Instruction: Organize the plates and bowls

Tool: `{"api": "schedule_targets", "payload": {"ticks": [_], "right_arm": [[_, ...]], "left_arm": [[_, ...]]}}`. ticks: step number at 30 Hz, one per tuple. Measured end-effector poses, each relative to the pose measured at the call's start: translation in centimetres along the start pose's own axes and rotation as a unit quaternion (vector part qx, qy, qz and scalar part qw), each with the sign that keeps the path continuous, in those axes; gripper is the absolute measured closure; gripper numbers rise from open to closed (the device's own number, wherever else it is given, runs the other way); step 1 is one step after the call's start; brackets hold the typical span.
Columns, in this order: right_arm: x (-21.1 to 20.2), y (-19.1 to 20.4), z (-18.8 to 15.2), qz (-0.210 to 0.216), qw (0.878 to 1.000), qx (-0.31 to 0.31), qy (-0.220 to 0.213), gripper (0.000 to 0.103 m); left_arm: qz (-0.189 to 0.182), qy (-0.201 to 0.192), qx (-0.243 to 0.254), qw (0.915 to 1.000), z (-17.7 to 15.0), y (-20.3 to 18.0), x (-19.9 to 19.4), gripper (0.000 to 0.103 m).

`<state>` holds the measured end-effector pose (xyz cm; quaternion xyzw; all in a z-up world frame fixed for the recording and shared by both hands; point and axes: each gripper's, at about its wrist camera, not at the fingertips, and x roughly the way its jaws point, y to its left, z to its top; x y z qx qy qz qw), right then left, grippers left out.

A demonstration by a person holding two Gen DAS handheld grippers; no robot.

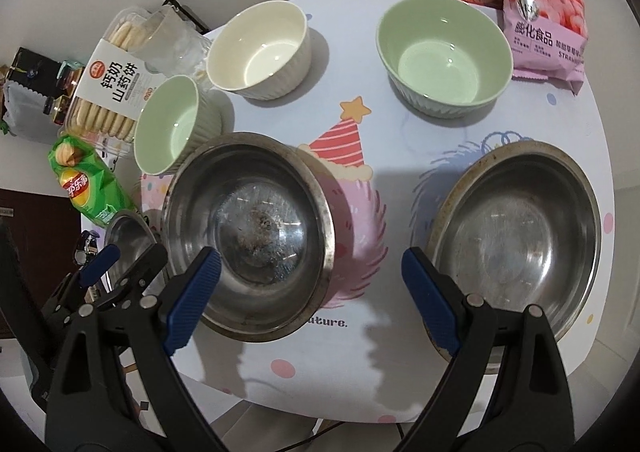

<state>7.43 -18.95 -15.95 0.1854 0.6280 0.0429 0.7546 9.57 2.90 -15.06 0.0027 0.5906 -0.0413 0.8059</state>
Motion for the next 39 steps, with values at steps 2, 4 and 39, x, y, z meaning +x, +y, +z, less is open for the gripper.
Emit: {"api": "schedule_targets", "payload": {"ticks": [2, 4, 39], "right_arm": [[0.1, -0.2, 0.1, -0.001, 1.000, 0.004, 0.001, 0.011], [0.2, -0.4, 0.1, -0.001, 1.000, 0.008, 0.003, 0.011], [9.1, -0.2, 2.0, -0.022, 0.996, -0.011, 0.081, 0.076]], "left_arm": [[0.000, 0.001, 0.002, 1.0000, 0.1, -0.1, 0.2, 0.013], [-0.001, 0.002, 0.005, 1.0000, 0.3, -0.2, 0.4, 0.013], [0.062, 0.050, 0.074, 0.9941, 1.6, -3.3, 7.5, 0.050]]}}
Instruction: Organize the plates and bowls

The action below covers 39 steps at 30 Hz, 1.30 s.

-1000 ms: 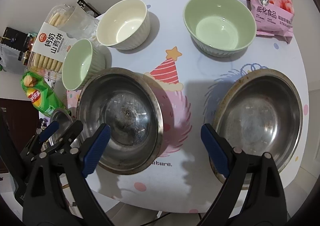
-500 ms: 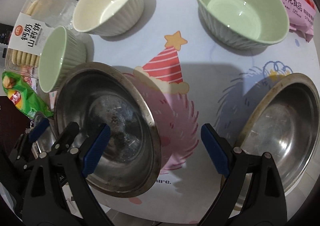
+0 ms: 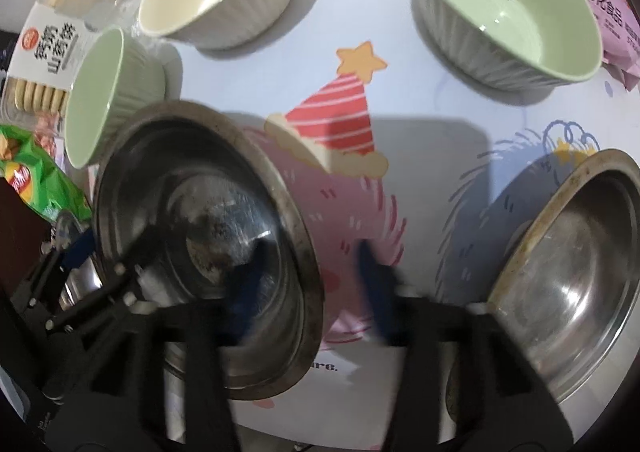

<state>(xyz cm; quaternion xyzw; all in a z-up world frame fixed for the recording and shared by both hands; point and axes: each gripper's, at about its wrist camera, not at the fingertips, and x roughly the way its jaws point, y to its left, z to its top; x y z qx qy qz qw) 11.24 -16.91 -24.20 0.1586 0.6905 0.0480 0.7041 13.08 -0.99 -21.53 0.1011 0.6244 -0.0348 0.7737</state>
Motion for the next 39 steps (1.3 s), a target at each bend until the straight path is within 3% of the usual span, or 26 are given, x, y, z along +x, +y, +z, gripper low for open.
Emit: {"api": "schedule_targets", "payload": {"ticks": [1, 5, 7, 25, 32, 39], "right_arm": [[0.2, 0.3, -0.1, 0.004, 1.000, -0.005, 0.005, 0.082], [0.2, 1.0, -0.3, -0.010, 1.000, -0.026, 0.000, 0.084], [-0.2, 0.9, -0.3, -0.003, 1.000, -0.020, -0.004, 0.090], [-4.4, 0.9, -1.7, -0.001, 0.998, -0.035, -0.042, 0.091], [-9.7, 1.1, -3.3, 0.001, 0.995, -0.049, -0.085, 0.091], [-14.4, -1.8, -4.1, 0.002, 0.992, -0.015, -0.121, 0.091]], "left_arm": [[0.000, -0.001, 0.001, 1.0000, 0.0, 0.1, 0.0, 0.055], [0.008, 0.000, -0.011, 0.9999, 0.2, 1.2, -0.2, 0.078], [-0.001, 0.003, -0.018, 0.9998, 0.1, 1.6, -0.1, 0.078], [0.000, -0.032, -0.003, 0.9995, -0.5, 2.0, -4.5, 0.079], [-0.013, -0.067, 0.004, 0.9977, -1.3, 1.3, -9.5, 0.079], [-0.031, -0.083, 0.039, 0.9953, 0.1, -2.8, -12.7, 0.079]]}}
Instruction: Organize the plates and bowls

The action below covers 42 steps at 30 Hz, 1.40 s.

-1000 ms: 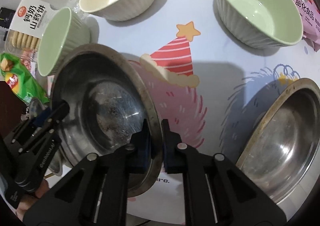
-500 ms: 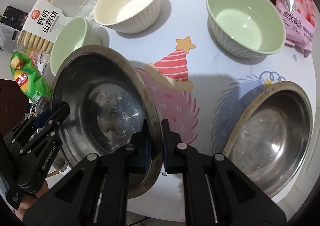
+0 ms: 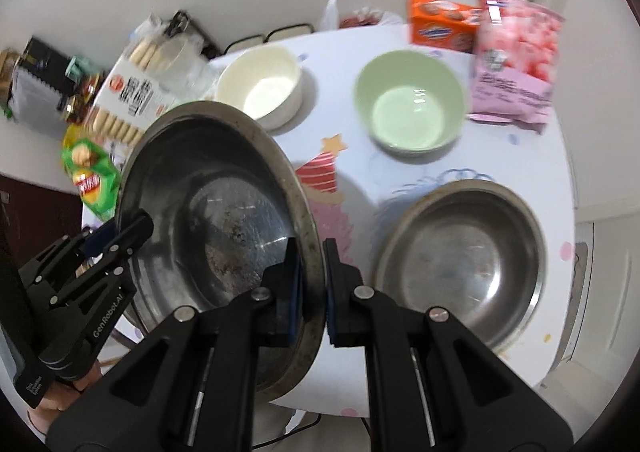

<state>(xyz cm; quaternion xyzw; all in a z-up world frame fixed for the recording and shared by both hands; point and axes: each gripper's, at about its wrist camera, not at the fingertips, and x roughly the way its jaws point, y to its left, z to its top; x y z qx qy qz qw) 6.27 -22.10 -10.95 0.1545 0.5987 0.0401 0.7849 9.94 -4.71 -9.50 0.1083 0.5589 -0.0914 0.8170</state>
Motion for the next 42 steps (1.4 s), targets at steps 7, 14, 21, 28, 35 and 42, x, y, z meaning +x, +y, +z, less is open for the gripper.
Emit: {"api": "schedule_targets", "payload": {"ticks": [7, 14, 21, 28, 35, 42], "right_arm": [[-3.6, -7.2, -2.0, -0.038, 0.996, 0.073, -0.027, 0.091], [-5.3, -15.5, -4.8, -0.062, 0.985, 0.160, -0.030, 0.091], [-4.7, -18.8, -5.4, -0.054, 0.981, 0.184, -0.016, 0.091], [-2.8, -18.4, -5.5, -0.043, 0.986, 0.164, 0.002, 0.091], [-1.3, -18.3, -5.1, -0.041, 0.987, 0.155, 0.019, 0.090], [0.1, -18.6, -5.0, -0.048, 0.987, 0.151, 0.037, 0.090]], "left_arm": [[-0.037, -0.009, 0.084, 0.9957, 1.2, -8.4, -0.5, 0.079], [-0.067, 0.008, 0.150, 0.9864, 0.9, -17.0, 0.7, 0.079], [-0.059, 0.018, 0.168, 0.9839, 0.4, -19.6, 1.6, 0.079], [-0.041, 0.037, 0.146, 0.9877, 0.1, -18.5, 3.1, 0.079], [-0.035, 0.052, 0.133, 0.9892, 0.2, -18.0, 4.3, 0.078], [-0.033, 0.065, 0.127, 0.9892, -0.2, -18.3, 5.7, 0.078]]}}
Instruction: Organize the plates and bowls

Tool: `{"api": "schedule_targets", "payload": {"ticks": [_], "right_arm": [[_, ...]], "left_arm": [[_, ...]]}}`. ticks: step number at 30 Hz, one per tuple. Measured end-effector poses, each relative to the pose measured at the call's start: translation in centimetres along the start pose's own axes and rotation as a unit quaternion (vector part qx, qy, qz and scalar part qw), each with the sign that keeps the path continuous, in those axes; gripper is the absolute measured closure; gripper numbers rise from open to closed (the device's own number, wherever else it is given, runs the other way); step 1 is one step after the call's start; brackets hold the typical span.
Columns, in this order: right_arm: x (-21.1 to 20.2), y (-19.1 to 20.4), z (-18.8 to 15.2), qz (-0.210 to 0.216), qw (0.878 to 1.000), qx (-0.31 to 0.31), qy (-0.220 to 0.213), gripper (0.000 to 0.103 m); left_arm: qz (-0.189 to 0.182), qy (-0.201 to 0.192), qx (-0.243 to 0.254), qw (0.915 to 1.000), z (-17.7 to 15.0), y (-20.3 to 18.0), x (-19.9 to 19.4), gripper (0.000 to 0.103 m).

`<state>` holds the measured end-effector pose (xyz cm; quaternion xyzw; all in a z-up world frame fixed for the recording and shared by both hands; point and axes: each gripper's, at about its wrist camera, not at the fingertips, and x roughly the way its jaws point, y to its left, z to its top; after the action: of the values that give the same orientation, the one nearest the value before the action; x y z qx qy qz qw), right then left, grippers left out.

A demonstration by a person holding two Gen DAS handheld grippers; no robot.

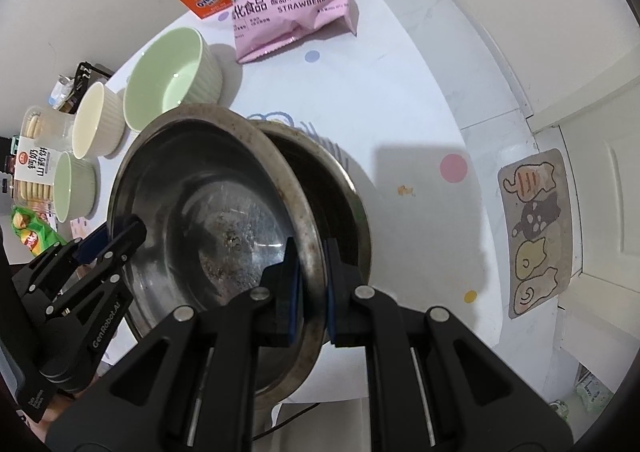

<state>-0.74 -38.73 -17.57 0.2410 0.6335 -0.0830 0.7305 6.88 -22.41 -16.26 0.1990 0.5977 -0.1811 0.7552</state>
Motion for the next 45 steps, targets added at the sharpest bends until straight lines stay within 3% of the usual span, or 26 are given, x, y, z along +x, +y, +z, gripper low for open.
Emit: {"api": "schedule_targets", "payload": {"ticks": [8, 11, 12, 14, 15, 16, 17, 19, 23, 29, 32, 33, 34, 38, 41, 42, 44, 45], "right_arm": [[1.1, -0.7, -0.2, -0.004, 1.000, 0.009, 0.007, 0.090], [1.5, -0.9, -0.2, 0.001, 1.000, 0.018, 0.010, 0.084], [1.8, -0.8, -0.2, 0.000, 1.000, 0.018, 0.014, 0.080], [2.0, -0.6, -0.3, 0.005, 1.000, 0.019, 0.021, 0.059], [2.0, -0.5, -0.3, 0.018, 0.999, 0.021, 0.022, 0.043], [1.7, -0.4, -0.4, 0.023, 0.999, 0.022, 0.017, 0.027], [1.3, -0.2, -0.4, 0.005, 1.000, 0.019, 0.008, 0.022], [0.7, 0.2, -0.5, -0.019, 1.000, 0.005, -0.005, 0.021], [-0.1, -0.1, -0.5, -0.021, 1.000, 0.015, -0.012, 0.021], [-1.4, 1.0, -0.2, -0.021, 0.999, 0.018, -0.031, 0.020], [-1.9, 3.2, 0.0, -0.015, 0.999, 0.002, -0.038, 0.012], [-2.0, 4.0, 0.1, -0.011, 0.999, -0.006, -0.038, 0.002], [-2.0, 5.2, 0.1, -0.006, 0.999, -0.017, -0.036, 0.000], [-1.9, 11.2, -0.2, 0.004, 0.997, -0.076, -0.027, 0.000], [-1.5, 16.3, -0.8, 0.016, 0.991, -0.126, -0.028, 0.000], [-1.3, 18.0, -1.1, 0.020, 0.989, -0.143, -0.028, 0.000], [-0.8, 21.8, -1.8, 0.029, 0.983, -0.178, -0.023, 0.000], [-0.5, 23.4, -2.3, 0.032, 0.981, -0.192, -0.021, 0.000]], "left_arm": [[-0.004, 0.006, -0.003, 1.0000, -0.1, -0.5, 1.2, 0.078], [0.000, 0.002, -0.008, 1.0000, 0.1, -0.6, 1.3, 0.078], [-0.002, 0.001, -0.008, 1.0000, 0.1, -0.7, 1.3, 0.078], [-0.001, -0.001, -0.002, 1.0000, 0.2, -0.9, 1.3, 0.071], [0.003, -0.006, 0.002, 1.0000, 0.2, -1.0, 1.1, 0.067], [0.003, -0.009, 0.004, 0.9999, 0.2, -1.0, 1.0, 0.055], [0.003, -0.014, 0.005, 0.9999, 0.1, -0.9, 0.9, 0.045], [0.003, -0.023, 0.000, 0.9997, 0.1, -0.6, 0.5, 0.040], [-0.009, -0.029, -0.018, 0.9994, 0.2, 0.4, -0.2, 0.029], [-0.007, -0.049, -0.043, 0.9979, 0.0, 2.8, -2.1, 0.022], [-0.001, -0.053, -0.064, 0.9965, -0.4, 5.2, -3.2, 0.022], [-0.001, -0.054, -0.072, 0.9959, -0.6, 6.0, -3.5, 0.022], [0.001, -0.056, -0.082, 0.9950, -1.1, 7.0, -3.9, 0.022], [0.032, -0.054, -0.136, 0.9887, -3.7, 12.0, -5.1, 0.020], [0.042, -0.049, -0.192, 0.9793, -6.7, 16.8, -5.9, 0.015], [0.032, -0.046, -0.217, 0.9745, -8.0, 18.7, -6.1, 0.013], [0.012, -0.042, -0.266, 0.9630, -10.4, 22.0, -6.3, 0.000], [0.011, -0.041, -0.289, 0.9562, -11.7, 23.6, -6.4, 0.000]]}}
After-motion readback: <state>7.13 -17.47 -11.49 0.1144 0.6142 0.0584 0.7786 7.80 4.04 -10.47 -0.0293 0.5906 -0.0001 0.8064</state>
